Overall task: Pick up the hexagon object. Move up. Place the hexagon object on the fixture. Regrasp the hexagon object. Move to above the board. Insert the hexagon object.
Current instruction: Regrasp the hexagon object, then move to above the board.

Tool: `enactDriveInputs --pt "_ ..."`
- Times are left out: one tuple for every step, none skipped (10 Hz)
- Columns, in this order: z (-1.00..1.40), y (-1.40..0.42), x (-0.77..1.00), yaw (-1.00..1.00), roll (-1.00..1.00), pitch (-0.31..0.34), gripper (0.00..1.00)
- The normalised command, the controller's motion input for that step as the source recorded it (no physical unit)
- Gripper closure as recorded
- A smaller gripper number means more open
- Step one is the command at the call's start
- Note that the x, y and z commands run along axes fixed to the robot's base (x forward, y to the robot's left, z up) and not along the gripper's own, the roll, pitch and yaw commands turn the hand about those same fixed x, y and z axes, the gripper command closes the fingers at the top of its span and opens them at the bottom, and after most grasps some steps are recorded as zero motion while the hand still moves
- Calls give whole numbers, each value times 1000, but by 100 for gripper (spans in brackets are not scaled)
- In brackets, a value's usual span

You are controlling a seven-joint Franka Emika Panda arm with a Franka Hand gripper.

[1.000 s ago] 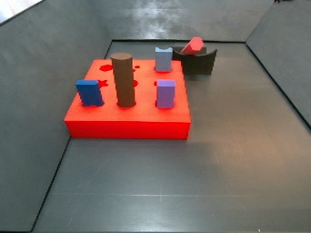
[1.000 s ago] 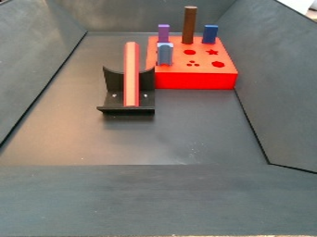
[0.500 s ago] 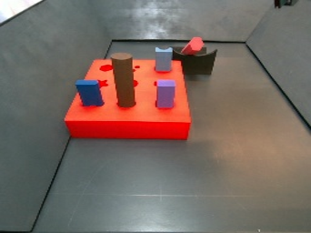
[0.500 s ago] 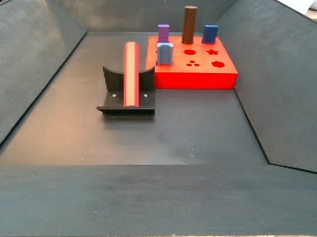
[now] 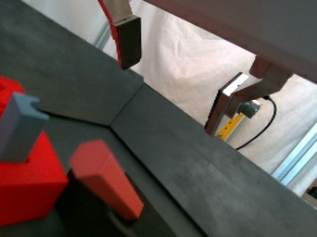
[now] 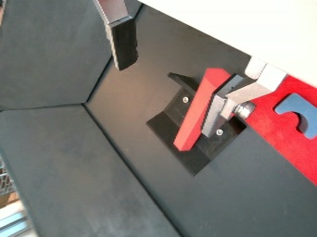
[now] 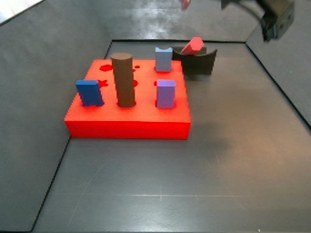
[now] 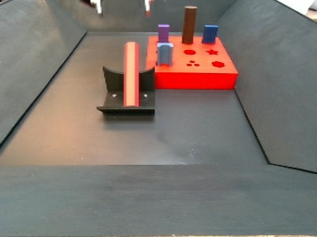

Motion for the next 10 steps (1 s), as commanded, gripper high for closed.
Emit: enactDriveInputs --pt "-1000 40 47 -72 73 -213 0" --pt "-1000 40 45 -107 64 -187 0" --pt "-1000 37 46 -137 57 -140 0" --pt "-1000 37 48 -144 55 -105 0" --pt "-788 27 43 -139 50 -59 0" --pt "-677 24 34 -130 52 -40 0" --pt "-451 16 30 -103 49 -9 0" --pt "-289 12 36 -81 43 8 0" --pt "0 0 0 0 0 0 100" --pt "1000 20 90 -239 -73 30 100"
